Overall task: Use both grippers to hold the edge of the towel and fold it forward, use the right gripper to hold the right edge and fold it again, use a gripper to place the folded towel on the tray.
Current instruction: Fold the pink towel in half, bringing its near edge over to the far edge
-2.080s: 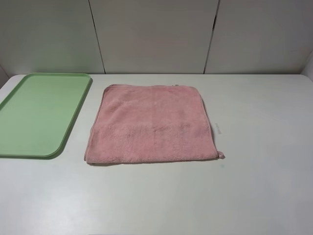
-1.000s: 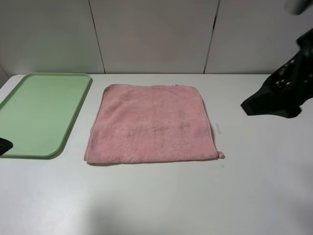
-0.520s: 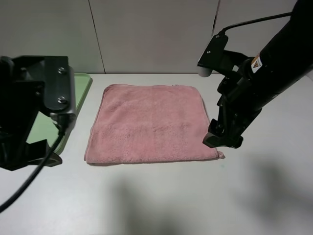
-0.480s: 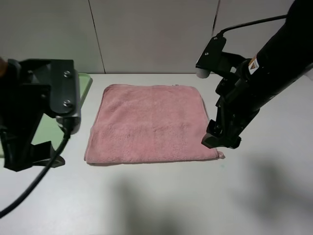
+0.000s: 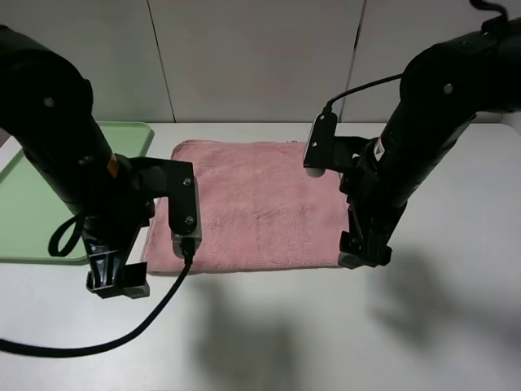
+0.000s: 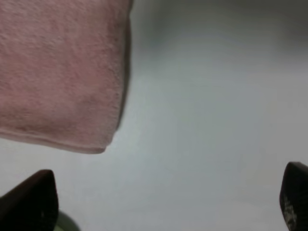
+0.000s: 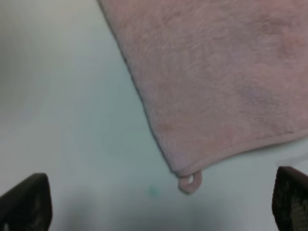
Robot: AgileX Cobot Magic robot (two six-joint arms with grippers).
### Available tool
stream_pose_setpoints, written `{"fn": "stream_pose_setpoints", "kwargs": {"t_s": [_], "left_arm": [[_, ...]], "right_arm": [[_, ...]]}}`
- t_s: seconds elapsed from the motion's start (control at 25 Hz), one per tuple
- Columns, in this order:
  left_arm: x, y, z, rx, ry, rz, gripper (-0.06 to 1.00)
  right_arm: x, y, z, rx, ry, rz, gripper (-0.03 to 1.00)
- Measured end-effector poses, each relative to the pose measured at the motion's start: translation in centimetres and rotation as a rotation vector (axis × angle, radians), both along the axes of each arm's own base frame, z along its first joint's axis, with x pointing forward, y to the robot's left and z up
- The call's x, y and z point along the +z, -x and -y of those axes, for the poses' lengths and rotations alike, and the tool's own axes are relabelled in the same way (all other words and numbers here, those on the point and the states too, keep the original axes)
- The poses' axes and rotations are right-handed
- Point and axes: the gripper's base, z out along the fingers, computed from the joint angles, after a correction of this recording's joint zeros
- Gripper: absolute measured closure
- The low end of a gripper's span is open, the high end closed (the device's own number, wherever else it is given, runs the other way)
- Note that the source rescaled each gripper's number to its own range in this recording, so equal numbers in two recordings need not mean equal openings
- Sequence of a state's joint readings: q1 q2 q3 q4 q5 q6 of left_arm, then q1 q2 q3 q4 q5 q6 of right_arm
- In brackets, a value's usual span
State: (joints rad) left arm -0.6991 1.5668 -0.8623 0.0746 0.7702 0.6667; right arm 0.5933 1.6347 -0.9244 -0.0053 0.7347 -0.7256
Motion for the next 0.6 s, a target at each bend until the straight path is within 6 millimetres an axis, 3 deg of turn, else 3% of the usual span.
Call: {"fn": "stream_pose_setpoints", "kwargs": {"t_s": [0.6], "left_arm": [[-0.6, -1.4, 0.6, -0.163, 0.007, 0.116, 0.04]], "right_arm": [[-4.7, -1.6, -1.0, 0.11, 0.045, -0.01, -0.03]]}}
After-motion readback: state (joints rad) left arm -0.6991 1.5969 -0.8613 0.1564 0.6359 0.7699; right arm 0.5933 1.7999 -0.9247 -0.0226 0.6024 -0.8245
